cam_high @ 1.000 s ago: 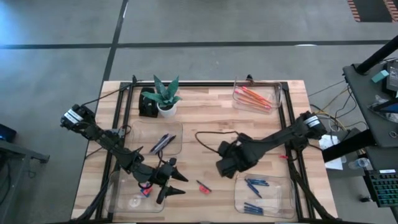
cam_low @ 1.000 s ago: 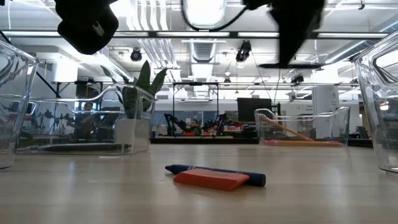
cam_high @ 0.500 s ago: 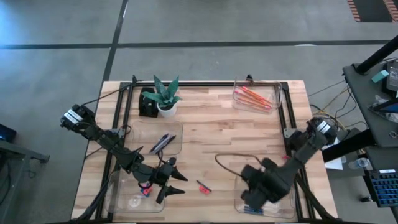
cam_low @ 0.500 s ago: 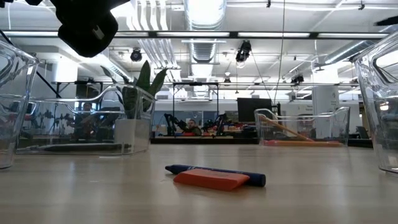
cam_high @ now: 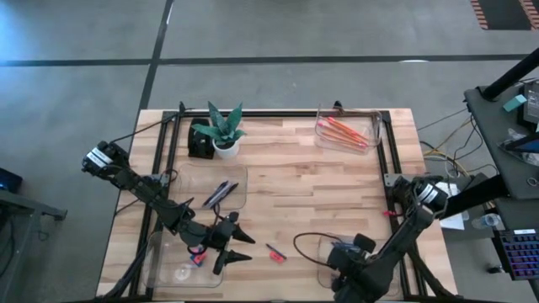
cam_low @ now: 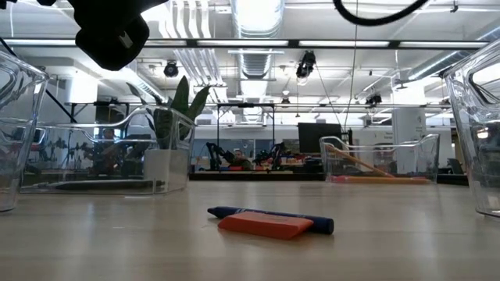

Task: Sort crayons/erasers/pens/pencils in bins
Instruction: Put the blue crayon into the bottom right transparent bin

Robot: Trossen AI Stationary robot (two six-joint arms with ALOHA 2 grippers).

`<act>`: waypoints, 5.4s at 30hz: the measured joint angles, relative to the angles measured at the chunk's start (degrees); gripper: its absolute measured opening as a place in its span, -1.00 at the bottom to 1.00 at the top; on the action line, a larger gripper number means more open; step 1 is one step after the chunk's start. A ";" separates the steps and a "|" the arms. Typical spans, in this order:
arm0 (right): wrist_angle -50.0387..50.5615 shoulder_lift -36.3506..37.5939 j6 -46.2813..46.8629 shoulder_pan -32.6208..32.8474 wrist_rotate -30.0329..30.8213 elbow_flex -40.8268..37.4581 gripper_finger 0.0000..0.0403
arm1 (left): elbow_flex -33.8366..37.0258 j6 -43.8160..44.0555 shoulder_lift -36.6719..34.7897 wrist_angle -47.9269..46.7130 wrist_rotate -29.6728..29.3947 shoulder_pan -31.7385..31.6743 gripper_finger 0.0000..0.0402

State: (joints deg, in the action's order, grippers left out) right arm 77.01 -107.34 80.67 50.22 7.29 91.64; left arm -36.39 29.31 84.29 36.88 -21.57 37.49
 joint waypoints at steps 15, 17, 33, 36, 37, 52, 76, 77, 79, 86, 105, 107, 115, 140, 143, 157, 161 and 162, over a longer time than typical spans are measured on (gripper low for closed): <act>-6.17 -0.48 -2.58 -0.38 -0.24 -5.15 -0.91 | -0.02 0.27 0.00 0.16 -0.19 -0.02 0.16; -9.49 -0.14 -3.92 -0.36 -1.09 -6.69 -0.91 | -0.04 0.27 0.00 0.16 -0.19 -0.02 0.16; -22.36 2.47 -5.67 -0.38 -5.09 -17.01 -0.91 | -0.04 0.29 0.00 0.15 -0.21 -0.02 0.16; -23.37 2.88 -5.69 -0.38 -5.01 -17.59 -0.91 | -0.04 0.29 0.00 0.14 -0.21 -0.02 0.16; -23.35 3.00 -5.69 -0.38 -4.77 -17.61 -0.91 | -0.04 0.29 0.00 0.14 -0.21 -0.02 0.16; -23.26 3.10 -4.46 -0.36 -3.13 -17.61 -0.54 | -0.04 0.29 0.00 0.14 -0.21 -0.02 0.16; 0.10 4.93 -9.30 -5.05 19.66 -0.56 -0.54 | -0.37 0.29 0.00 0.23 -3.04 -0.02 0.16; 0.09 4.93 -9.30 -5.79 21.24 -0.34 -0.55 | -0.49 0.29 0.00 0.39 -3.12 -0.02 0.16; -0.18 4.93 -9.38 -7.38 23.72 -0.06 -0.56 | -0.68 0.29 0.00 0.45 -3.20 -0.02 0.16; -8.31 4.49 -12.21 -12.33 32.16 -0.05 -0.57 | -1.06 0.29 0.00 0.37 -3.20 -0.02 0.16; -34.65 -6.21 -15.75 -19.24 25.62 -0.37 -0.39 | -1.09 0.29 -0.92 0.09 -2.00 1.04 0.16; -36.75 -7.64 -15.69 -19.48 23.15 -0.38 -0.39 | -1.11 0.29 -0.92 0.09 -1.85 1.21 0.16; -45.86 -10.74 -19.36 -19.61 16.70 -0.37 -0.39 | -1.06 0.29 -0.96 0.04 -1.36 1.20 0.16; -48.85 -15.34 -21.54 -21.01 17.18 -0.31 -0.47 | -1.13 0.29 -1.95 0.16 -1.22 1.25 0.16; -48.12 -15.50 -22.22 -21.01 16.91 -0.23 -0.50 | -1.13 0.29 -1.95 0.16 -1.22 1.27 0.16; -40.83 -14.21 -22.17 -21.12 10.79 -0.17 -0.61 | -0.98 0.29 -1.95 0.09 -1.20 1.32 0.16; -39.33 -13.93 -22.17 -21.10 8.72 -0.17 -0.60 | -0.98 0.29 -1.95 0.09 -1.22 1.32 0.16; -38.95 -13.91 -22.15 -21.12 7.84 -0.17 -0.60 | -0.94 0.29 -1.95 0.09 -1.22 1.31 0.16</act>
State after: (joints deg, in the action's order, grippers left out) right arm 38.06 -121.25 58.53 29.10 15.13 91.46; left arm -37.32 29.61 82.35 36.97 -22.79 38.80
